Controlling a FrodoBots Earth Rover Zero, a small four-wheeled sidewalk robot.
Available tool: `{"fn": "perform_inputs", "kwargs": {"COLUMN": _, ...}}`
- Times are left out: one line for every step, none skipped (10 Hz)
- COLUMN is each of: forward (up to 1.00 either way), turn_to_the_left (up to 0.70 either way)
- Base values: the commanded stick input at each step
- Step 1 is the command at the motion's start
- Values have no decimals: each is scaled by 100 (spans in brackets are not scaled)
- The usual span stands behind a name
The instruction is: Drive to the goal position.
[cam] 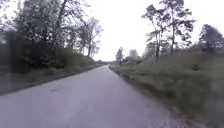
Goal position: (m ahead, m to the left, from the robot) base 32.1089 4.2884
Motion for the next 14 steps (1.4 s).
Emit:
{"fn": "perform_inputs", "kwargs": {"forward": 100, "turn_to_the_left": 0}}
{"fn": "perform_inputs", "kwargs": {"forward": 100, "turn_to_the_left": 0}}
{"fn": "perform_inputs", "kwargs": {"forward": 100, "turn_to_the_left": 0}}
{"fn": "perform_inputs", "kwargs": {"forward": 100, "turn_to_the_left": 0}}
{"fn": "perform_inputs", "kwargs": {"forward": 100, "turn_to_the_left": 0}}
{"fn": "perform_inputs", "kwargs": {"forward": 100, "turn_to_the_left": 0}}
{"fn": "perform_inputs", "kwargs": {"forward": 100, "turn_to_the_left": 0}}
{"fn": "perform_inputs", "kwargs": {"forward": 100, "turn_to_the_left": 0}}
{"fn": "perform_inputs", "kwargs": {"forward": 100, "turn_to_the_left": 0}}
{"fn": "perform_inputs", "kwargs": {"forward": 100, "turn_to_the_left": 0}}
{"fn": "perform_inputs", "kwargs": {"forward": 100, "turn_to_the_left": 0}}
{"fn": "perform_inputs", "kwargs": {"forward": 100, "turn_to_the_left": -40}}
{"fn": "perform_inputs", "kwargs": {"forward": 100, "turn_to_the_left": -40}}
{"fn": "perform_inputs", "kwargs": {"forward": 100, "turn_to_the_left": -21}}
